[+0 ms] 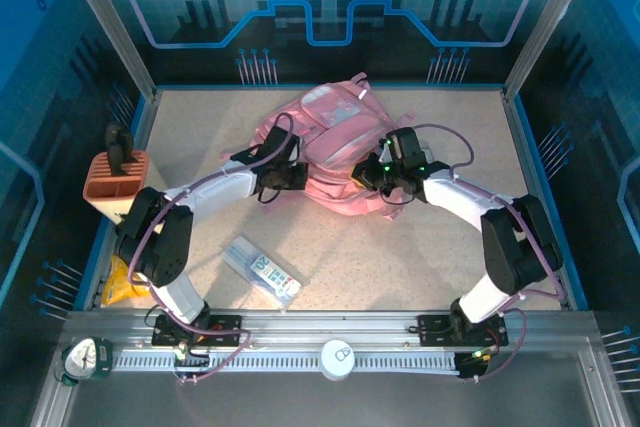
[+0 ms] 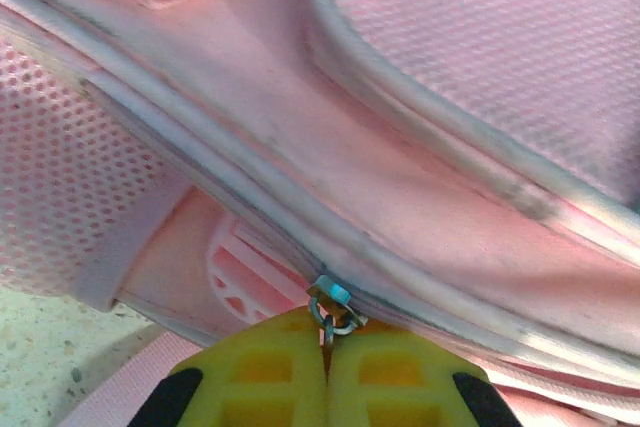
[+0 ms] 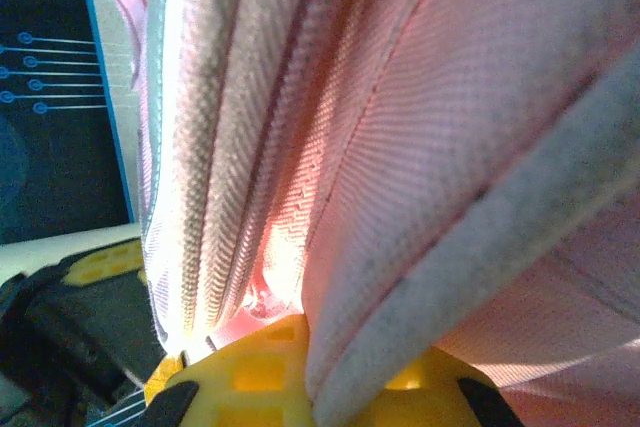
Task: Pack books, pencil case, and school supplies into a backpack
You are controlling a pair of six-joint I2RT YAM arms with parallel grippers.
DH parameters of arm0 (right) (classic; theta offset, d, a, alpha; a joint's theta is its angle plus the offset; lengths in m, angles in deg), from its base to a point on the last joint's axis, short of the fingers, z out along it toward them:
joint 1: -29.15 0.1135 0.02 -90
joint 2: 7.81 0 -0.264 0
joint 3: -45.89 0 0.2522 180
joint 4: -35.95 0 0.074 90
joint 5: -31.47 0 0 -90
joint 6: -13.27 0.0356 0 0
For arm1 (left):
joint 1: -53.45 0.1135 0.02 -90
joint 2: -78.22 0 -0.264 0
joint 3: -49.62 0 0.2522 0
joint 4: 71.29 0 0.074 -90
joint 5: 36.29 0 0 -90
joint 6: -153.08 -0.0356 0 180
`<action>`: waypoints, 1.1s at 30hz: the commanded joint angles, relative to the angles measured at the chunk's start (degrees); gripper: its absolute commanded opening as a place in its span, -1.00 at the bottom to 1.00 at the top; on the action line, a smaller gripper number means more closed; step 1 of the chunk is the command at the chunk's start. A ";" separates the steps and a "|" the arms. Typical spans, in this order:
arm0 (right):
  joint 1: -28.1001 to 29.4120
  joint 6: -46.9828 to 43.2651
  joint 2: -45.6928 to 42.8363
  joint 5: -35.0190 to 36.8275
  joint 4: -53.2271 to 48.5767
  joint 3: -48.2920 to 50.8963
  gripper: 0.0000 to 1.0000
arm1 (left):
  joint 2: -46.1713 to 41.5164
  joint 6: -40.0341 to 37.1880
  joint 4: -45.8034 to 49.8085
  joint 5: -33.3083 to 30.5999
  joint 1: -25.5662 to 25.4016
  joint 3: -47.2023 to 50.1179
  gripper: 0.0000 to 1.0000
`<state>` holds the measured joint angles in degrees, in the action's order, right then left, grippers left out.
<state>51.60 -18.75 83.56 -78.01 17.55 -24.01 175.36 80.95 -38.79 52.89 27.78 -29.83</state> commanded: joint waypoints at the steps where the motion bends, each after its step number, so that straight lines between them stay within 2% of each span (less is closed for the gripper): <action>1: -1.81 -4.25 -2.54 2.74 -6.14 -0.93 -1.00 | 1.99 2.13 0.24 -5.60 5.87 -2.70 -1.00; 7: -0.64 -3.02 -1.49 2.80 -5.02 -1.84 -1.00 | 6.69 4.81 0.57 -5.66 9.45 -8.75 -1.00; 13: 5.05 -1.47 2.93 3.32 5.96 -2.70 -1.00 | 11.45 3.30 2.86 -4.08 10.24 -16.46 -1.00; 16: 6.42 -1.05 5.50 3.45 8.95 -4.39 -1.00 | 11.71 2.79 2.91 -4.24 10.33 -17.01 -1.00; 18: 7.17 -3.00 5.41 4.26 8.38 -5.06 -0.76 | 11.16 2.14 4.46 -3.52 10.38 -16.99 -0.96; 23: 9.34 -14.14 0.64 10.95 2.43 -3.12 -0.17 | 5.06 0.77 6.41 2.11 10.31 -11.49 -0.27; 27: 10.90 -22.08 -4.10 14.46 0.87 -0.04 0.20 | -3.15 4.21 3.65 5.00 10.20 -2.50 0.00; 30: 12.38 -27.26 -9.07 18.27 1.22 4.01 0.67 | -8.67 6.80 3.31 6.66 9.99 2.49 0.22; 31: 12.71 -28.99 -10.67 19.05 1.38 5.27 0.94 | -10.61 7.45 3.22 6.40 9.64 4.22 0.27; 33: 12.61 -32.97 -13.83 17.70 4.21 9.32 0.99 | -13.84 8.33 3.48 5.70 9.00 7.13 0.40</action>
<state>63.65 -43.21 73.14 -62.95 20.30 -18.39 165.00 86.59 -35.09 56.94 37.49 -25.61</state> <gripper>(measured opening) 0.989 0.689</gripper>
